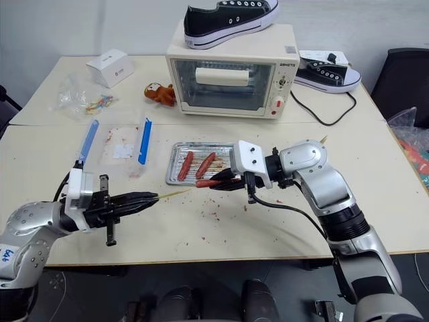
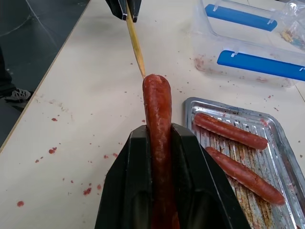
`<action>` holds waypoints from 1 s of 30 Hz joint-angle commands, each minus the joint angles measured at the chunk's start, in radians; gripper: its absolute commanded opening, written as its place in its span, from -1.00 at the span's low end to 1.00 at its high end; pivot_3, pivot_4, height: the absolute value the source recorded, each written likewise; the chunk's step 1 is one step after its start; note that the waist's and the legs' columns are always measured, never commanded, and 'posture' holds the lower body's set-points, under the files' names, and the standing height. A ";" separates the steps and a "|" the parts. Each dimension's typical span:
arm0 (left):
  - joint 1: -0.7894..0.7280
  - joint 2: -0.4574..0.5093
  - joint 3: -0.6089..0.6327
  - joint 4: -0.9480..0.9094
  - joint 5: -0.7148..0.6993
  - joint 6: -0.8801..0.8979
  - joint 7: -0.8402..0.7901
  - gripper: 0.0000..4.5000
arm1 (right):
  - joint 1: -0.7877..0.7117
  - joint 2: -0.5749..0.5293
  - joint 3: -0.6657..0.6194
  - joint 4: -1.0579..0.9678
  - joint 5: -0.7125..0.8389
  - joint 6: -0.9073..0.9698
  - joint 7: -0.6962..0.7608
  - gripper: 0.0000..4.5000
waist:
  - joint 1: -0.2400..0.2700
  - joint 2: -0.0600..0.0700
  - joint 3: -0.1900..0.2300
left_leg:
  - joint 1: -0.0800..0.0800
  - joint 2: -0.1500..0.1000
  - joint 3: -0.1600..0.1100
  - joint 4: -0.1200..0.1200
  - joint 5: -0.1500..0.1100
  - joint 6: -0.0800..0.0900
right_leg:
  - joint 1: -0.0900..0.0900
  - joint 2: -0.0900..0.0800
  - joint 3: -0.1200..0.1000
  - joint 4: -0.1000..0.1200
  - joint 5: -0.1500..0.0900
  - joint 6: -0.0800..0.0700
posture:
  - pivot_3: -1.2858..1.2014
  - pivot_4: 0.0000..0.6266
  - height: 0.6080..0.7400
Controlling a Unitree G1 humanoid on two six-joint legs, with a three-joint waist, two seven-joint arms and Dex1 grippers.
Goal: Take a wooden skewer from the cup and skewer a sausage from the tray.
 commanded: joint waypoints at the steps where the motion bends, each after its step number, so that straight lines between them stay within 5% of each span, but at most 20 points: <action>1: -0.009 0.001 0.006 -0.011 -0.003 -0.002 -0.006 -1.00 | 0.006 -0.002 -0.012 -0.048 0.021 0.003 -0.001 -0.74 | 0.000 0.000 0.000 | 0.000 0.000 0.000 0.000 0.000 0.000 | 0.000 0.000 0.000 0.000 0.000 0.000 | 0.03 -0.52 1.00; 30: -0.040 -0.017 -0.018 -0.042 -0.015 0.034 0.000 -1.00 | 0.016 0.012 0.009 -0.038 0.010 0.006 -0.004 -0.74 | 0.000 0.000 0.000 | 0.000 0.000 0.000 0.001 0.000 0.000 | 0.000 0.000 0.000 0.000 0.000 0.000 | 0.03 -0.52 1.00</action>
